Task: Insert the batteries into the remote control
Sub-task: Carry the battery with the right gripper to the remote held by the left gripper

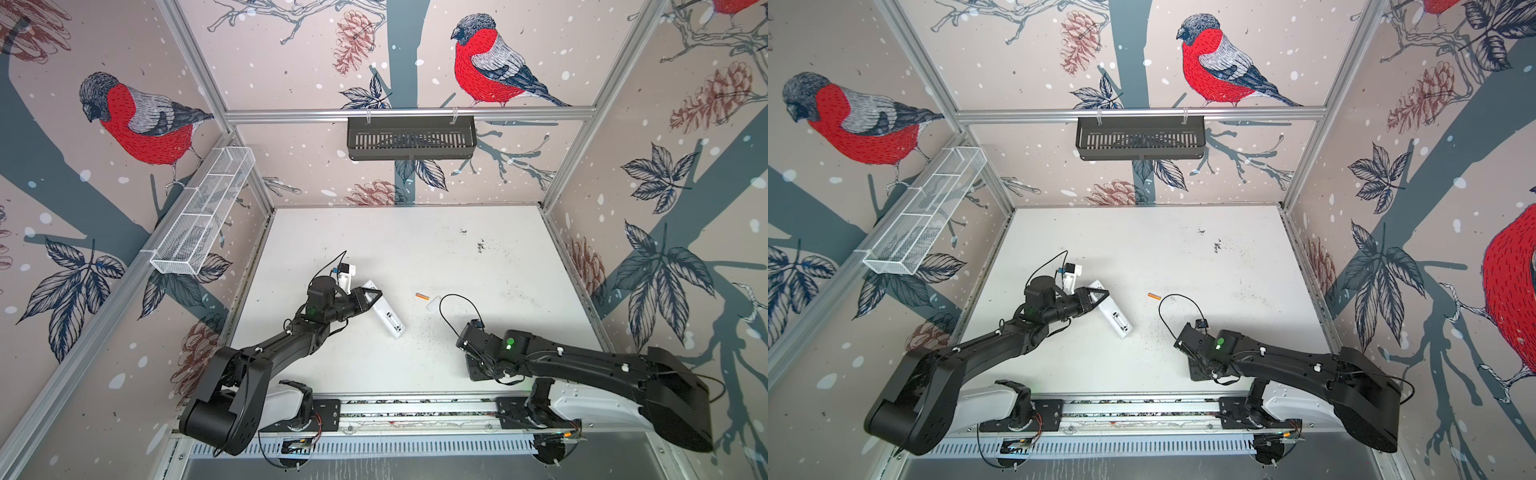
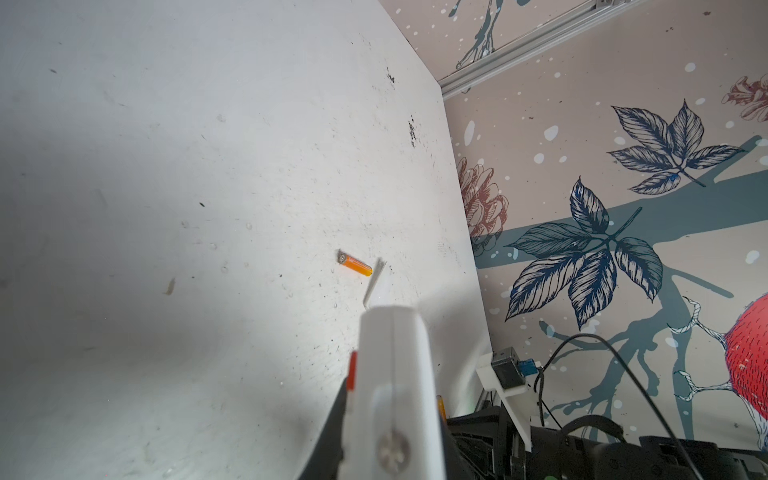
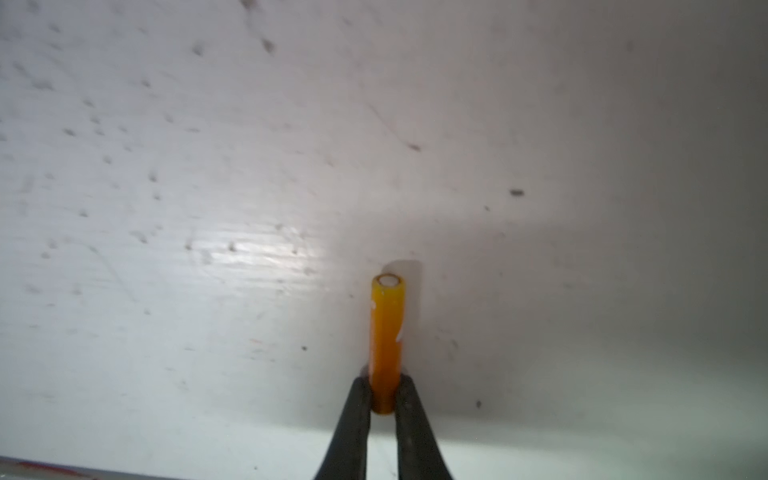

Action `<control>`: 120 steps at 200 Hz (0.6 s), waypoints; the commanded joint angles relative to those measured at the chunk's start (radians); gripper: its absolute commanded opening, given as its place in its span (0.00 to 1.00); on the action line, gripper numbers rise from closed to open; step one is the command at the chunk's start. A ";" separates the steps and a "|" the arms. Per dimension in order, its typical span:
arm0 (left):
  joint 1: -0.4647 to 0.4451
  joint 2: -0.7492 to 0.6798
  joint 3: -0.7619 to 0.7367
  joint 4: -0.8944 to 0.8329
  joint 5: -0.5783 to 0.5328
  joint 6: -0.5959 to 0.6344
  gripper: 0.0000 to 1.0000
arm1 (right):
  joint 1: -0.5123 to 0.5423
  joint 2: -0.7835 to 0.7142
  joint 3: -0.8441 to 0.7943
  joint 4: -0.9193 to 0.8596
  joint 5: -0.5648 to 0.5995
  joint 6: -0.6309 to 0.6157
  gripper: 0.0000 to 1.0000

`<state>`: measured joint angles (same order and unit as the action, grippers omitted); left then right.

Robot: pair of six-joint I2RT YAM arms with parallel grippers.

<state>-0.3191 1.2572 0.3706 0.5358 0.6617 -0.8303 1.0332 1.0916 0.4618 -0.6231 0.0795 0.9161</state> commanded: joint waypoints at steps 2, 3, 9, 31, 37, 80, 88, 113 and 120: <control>-0.014 0.000 0.005 0.014 0.017 0.017 0.03 | 0.019 -0.046 -0.022 0.224 -0.006 -0.092 0.12; -0.015 0.000 0.006 0.014 0.018 0.018 0.03 | 0.020 -0.048 -0.022 0.228 -0.005 -0.095 0.12; -0.019 -0.003 0.008 0.012 0.022 0.018 0.03 | 0.025 -0.055 -0.017 0.255 -0.012 -0.112 0.12; -0.045 -0.003 0.007 0.012 0.028 0.018 0.03 | 0.054 -0.064 0.004 0.361 -0.030 -0.176 0.12; -0.051 0.002 0.007 0.019 0.032 0.015 0.03 | 0.063 -0.064 0.011 0.390 -0.037 -0.194 0.12; -0.060 0.039 -0.007 0.091 0.093 -0.032 0.02 | 0.104 -0.030 0.037 0.575 -0.097 -0.309 0.12; -0.064 0.042 -0.007 0.100 0.101 -0.036 0.02 | 0.104 -0.014 0.046 0.587 -0.099 -0.321 0.12; -0.085 0.042 -0.004 0.113 0.111 -0.037 0.02 | 0.105 0.069 0.091 0.622 -0.139 -0.355 0.12; -0.090 0.042 -0.006 0.114 0.112 -0.035 0.02 | 0.108 0.095 0.106 0.631 -0.156 -0.362 0.12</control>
<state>-0.3965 1.2980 0.3649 0.5663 0.7383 -0.8608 1.1351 1.1290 0.5293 -0.0818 -0.0212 0.6174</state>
